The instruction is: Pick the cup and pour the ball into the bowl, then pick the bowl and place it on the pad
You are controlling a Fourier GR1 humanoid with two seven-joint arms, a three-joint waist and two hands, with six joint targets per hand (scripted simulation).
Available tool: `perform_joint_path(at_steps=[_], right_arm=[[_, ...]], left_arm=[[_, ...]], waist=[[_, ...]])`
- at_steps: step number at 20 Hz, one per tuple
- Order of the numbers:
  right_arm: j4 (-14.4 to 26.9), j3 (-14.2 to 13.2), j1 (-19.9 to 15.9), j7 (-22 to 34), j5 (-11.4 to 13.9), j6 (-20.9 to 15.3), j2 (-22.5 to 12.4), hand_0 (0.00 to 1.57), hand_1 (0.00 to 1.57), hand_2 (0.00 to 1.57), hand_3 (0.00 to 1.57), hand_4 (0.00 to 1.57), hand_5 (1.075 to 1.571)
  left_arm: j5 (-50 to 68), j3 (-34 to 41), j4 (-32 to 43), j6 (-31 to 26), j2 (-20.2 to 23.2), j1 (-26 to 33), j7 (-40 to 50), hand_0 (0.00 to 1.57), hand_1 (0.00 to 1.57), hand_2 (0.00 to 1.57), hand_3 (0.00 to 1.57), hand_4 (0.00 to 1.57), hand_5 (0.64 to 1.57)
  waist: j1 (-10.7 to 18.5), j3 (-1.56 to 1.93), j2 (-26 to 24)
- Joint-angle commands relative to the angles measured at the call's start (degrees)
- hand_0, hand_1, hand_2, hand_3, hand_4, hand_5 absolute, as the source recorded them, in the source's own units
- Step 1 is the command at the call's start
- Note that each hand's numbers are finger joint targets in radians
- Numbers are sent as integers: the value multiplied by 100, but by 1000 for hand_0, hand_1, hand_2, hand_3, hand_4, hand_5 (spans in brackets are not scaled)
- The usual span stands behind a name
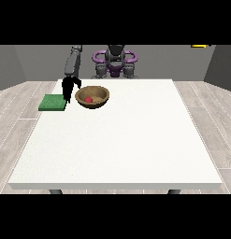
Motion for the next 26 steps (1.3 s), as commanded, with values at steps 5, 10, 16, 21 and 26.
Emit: perform_joint_path(at_steps=[5, 10, 16, 21, 26], right_arm=[[1373, -227, -520, -1051, -17, 86, -89, 0, 0, 0, 0, 514, 1552], [1575, -191, -628, -1372, -2, 244, -222, 0, 0, 0, 0, 469, 1548], [1572, 106, -989, -923, 145, -387, 254, 0, 0, 0, 0, 444, 1547], [1639, 139, -1094, -1058, 116, -517, 373, 0, 0, 0, 0, 477, 1547], [1982, 27, -395, -771, 432, -1191, -129, 1571, 1571, 1571, 785, 844, 1487]], left_arm=[[477, 43, -666, -172, 268, -15, 324, 0, 0, 0, 0, 1018, 1538], [675, 323, -617, -379, 634, 220, 36, 0, 0, 0, 0, 1013, 1539], [588, -17, -863, -60, 304, 343, 424, 0, 0, 0, 0, 1024, 1536], [871, 411, -565, -336, 799, 478, 196, 0, 0, 0, 0, 1023, 1540], [1045, 545, -631, -521, 1062, 279, 261, 0, 0, 0, 0, 1018, 1536]], waist=[[270, 7, 496], [121, 5, 800], [94, 3, 276], [-30, 2, 404], [155, -5, 821]])
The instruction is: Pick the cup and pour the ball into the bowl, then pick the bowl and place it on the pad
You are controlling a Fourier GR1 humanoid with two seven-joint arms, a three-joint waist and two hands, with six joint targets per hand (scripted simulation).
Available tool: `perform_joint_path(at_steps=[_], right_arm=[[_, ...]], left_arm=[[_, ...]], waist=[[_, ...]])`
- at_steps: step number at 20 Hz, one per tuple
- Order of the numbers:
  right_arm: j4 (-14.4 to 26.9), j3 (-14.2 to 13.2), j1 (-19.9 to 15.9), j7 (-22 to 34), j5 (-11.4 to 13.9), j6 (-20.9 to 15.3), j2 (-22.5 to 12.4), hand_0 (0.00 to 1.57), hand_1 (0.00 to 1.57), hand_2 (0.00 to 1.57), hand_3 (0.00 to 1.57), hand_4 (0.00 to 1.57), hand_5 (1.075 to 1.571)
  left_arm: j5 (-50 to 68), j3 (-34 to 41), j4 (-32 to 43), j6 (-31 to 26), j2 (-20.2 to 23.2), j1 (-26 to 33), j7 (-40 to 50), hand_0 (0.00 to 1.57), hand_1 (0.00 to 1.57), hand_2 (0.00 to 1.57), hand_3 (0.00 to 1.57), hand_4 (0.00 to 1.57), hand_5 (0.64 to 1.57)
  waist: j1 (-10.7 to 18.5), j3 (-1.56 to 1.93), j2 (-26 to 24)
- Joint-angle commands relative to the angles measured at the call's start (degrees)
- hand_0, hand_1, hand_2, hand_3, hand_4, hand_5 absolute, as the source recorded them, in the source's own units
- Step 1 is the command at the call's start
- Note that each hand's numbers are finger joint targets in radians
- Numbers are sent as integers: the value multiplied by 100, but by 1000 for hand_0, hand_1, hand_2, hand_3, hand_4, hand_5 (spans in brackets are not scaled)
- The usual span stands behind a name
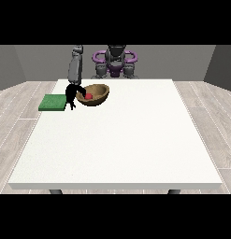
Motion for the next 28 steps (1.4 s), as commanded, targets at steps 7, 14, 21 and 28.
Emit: perform_joint_path(at_steps=[7, 14, 21, 28], right_arm=[[253, 202, 635, 824, 561, -1026, -567, 1571, 1571, 1571, 1424, 948, 1530], [-533, 518, 345, 2170, 711, -1125, -1384, 1571, 1571, 1571, 1111, 1026, 1548], [-911, 817, -85, 3415, 842, -631, -2006, 1571, 1571, 1571, 828, 1041, 1559], [-698, 267, -475, 3740, 474, 183, -3001, 1571, 1571, 1571, 585, 1094, 1564]], left_arm=[[343, 150, 41, -222, 147, -58, 93, 0, 0, 0, 0, 1129, 1517], [167, 293, 616, -283, 206, 339, -181, 0, 0, 0, 0, 1191, 1528], [-38, 529, 1169, -353, 528, 706, -705, 0, 0, 0, 0, 1204, 1537], [82, 618, 1296, -388, 769, 720, -771, 0, 0, 0, 0, 1205, 1545]], waist=[[242, 151, 240], [-172, 125, -299], [-693, 166, -413], [-802, 175, -265]])
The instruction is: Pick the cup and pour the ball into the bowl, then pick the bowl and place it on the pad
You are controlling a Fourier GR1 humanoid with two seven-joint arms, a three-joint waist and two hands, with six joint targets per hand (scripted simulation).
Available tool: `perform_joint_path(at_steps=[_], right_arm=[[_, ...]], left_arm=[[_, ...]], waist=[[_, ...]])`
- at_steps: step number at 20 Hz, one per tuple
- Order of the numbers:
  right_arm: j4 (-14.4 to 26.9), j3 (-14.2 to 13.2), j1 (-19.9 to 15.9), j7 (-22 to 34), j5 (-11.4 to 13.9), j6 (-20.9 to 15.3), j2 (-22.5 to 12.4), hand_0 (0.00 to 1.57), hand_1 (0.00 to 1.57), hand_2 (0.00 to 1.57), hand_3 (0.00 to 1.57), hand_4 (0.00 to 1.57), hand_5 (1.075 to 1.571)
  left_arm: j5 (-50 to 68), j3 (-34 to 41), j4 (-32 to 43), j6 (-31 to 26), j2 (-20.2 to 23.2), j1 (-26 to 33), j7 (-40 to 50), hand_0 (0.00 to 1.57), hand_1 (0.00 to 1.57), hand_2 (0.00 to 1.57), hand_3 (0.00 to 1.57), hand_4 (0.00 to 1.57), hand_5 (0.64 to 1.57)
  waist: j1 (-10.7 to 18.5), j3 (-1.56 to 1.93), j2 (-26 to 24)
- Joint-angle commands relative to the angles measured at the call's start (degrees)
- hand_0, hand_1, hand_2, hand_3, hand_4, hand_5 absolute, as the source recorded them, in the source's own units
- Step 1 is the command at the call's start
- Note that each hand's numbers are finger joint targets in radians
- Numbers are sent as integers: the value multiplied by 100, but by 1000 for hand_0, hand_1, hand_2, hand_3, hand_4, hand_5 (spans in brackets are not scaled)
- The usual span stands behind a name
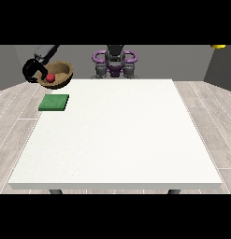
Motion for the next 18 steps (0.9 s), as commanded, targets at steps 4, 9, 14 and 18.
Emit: perform_joint_path(at_steps=[4, 9, 14, 18], right_arm=[[223, -375, -210, -126, -119, 374, -550, 1571, 1571, 1571, 585, 1094, 1564], [302, -414, -196, -191, -157, 446, -443, 1571, 1571, 1571, 461, 1109, 1567], [661, -484, -260, -514, -214, 48, 169, 1571, 1571, 1571, 444, 1060, 1569], [543, -447, -331, -449, -258, -7, 357, 1571, 1571, 1571, 537, 1017, 1571]], left_arm=[[14, 45, 133, 47, 119, 113, -416, 0, 0, 0, 0, 1203, 1546], [101, 202, 509, -349, 426, 240, -900, 0, 0, 0, 0, 1212, 1555], [106, -54, 131, -49, 231, 59, -574, 0, 0, 0, 0, 1208, 1553], [83, 75, 547, -180, 339, 236, -1072, 0, 0, 0, 0, 1205, 1555]], waist=[[-60, 8, 340], [-11, 7, 592], [121, 13, 609], [49, 6, 636]])
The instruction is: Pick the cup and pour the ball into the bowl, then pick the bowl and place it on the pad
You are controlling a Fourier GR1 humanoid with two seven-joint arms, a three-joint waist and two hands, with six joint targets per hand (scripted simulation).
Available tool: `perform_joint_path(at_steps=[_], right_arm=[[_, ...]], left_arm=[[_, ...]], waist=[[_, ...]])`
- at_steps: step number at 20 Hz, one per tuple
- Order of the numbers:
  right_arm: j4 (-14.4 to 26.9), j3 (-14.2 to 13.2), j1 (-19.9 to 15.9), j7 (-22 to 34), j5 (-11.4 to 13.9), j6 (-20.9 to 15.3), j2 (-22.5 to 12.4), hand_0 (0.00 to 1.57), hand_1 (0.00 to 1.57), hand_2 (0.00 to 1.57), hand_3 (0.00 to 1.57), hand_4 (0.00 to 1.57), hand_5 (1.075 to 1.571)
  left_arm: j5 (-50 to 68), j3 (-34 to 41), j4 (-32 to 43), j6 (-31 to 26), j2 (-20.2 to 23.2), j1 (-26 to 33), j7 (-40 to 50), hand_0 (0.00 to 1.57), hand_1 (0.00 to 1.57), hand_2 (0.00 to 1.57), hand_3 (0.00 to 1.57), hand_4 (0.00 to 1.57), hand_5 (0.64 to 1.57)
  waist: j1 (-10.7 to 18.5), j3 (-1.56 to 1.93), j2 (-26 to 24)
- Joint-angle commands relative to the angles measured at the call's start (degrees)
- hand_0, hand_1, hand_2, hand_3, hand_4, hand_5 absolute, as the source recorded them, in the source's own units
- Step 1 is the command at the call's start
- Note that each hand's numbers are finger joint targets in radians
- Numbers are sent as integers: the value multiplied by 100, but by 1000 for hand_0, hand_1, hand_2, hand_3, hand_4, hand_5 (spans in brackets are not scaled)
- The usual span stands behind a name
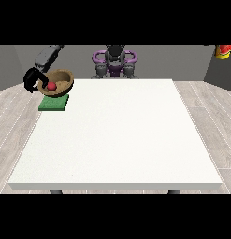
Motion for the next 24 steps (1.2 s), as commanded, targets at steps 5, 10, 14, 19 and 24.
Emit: perform_joint_path(at_steps=[5, 10, 14, 19, 24], right_arm=[[322, -506, -186, -115, -501, 64, 59, 1571, 1571, 1571, 738, 905, 1569], [806, -597, -285, -250, -221, -333, -498, 1571, 1571, 1571, 1087, 0, 1550], [478, -469, -274, -142, -186, -556, -314, 1508, 1508, 1412, 824, 0, 1552], [660, -624, -474, -565, -365, -867, 177, 1456, 1456, 1401, 759, 0, 1532], [678, -616, -607, -705, -306, -630, -293, 1259, 1259, 1353, 911, 115, 1529]], left_arm=[[-69, 81, 87, 48, 174, 89, -480, 0, 0, 0, 0, 1199, 1559], [293, -76, -308, 86, 100, -114, 233, 0, 0, 0, 0, 1192, 1563], [205, 193, 405, -133, 565, -45, -237, 0, 0, 0, 0, 1195, 1561], [206, 17, 134, -150, 426, -26, -309, 0, 0, 0, 0, 1188, 1565], [253, 136, 343, -164, 530, -4, -564, 0, 0, 0, 0, 1190, 1566]], waist=[[-69, -1, 270], [159, 4, 219], [-75, -5, 220], [145, 1, 429], [115, 0, 680]])
